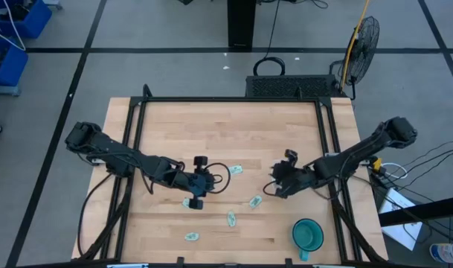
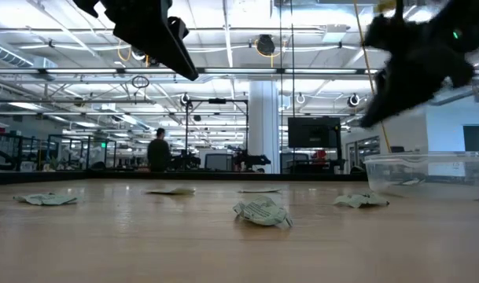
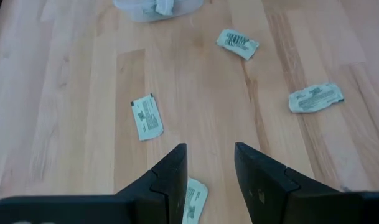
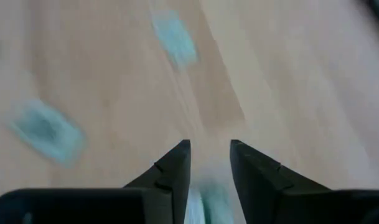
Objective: Pick and place Stevia / Truvia into bins
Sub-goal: Put the stevia packet into the bin
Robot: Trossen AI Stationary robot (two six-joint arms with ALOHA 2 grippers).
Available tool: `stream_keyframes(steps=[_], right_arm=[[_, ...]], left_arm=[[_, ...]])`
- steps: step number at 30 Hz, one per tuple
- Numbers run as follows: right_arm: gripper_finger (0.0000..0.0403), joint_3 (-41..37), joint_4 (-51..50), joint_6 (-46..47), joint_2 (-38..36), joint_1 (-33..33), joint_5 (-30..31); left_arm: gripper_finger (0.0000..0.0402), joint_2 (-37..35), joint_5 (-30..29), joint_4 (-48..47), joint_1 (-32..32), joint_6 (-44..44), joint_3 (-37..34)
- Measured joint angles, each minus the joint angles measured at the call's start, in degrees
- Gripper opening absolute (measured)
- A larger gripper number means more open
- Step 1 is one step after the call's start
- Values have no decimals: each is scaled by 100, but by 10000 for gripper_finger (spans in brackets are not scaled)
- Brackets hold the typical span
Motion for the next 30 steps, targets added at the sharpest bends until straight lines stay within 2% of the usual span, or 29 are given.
stream_keyframes(steps=[5, 8, 12, 16, 18, 21, 25, 30], right_arm=[[108, 9, 2114, -1430, -89, 0, -34], [109, 11, 2593, -1979, 0, -31, -396], [117, -54, 2820, -2008, 277, -44, -989], [132, -154, 3266, -1544, 719, -33, -2198], [144, -160, 3698, -1394, 990, -29, -2596], [164, -175, 4037, -1363, 1437, 43, -2702], [191, -179, 4010, -1364, 1911, 52, -2704], [207, -186, 3864, -1516, 2171, 37, -2702]], left_arm=[[140, 0, 54, -321, -7, -406, 0], [140, 0, 284, -404, -11, -768, -6], [140, 0, 410, -403, -49, -1043, -122], [140, 0, 410, -389, -86, -1063, -265], [140, 0, 410, -390, -86, -1069, -338], [140, 0, 408, -341, -86, -1103, -394], [140, 0, 409, -281, -86, -1111, -398], [140, 0, 454, -148, -86, -1099, -398]])
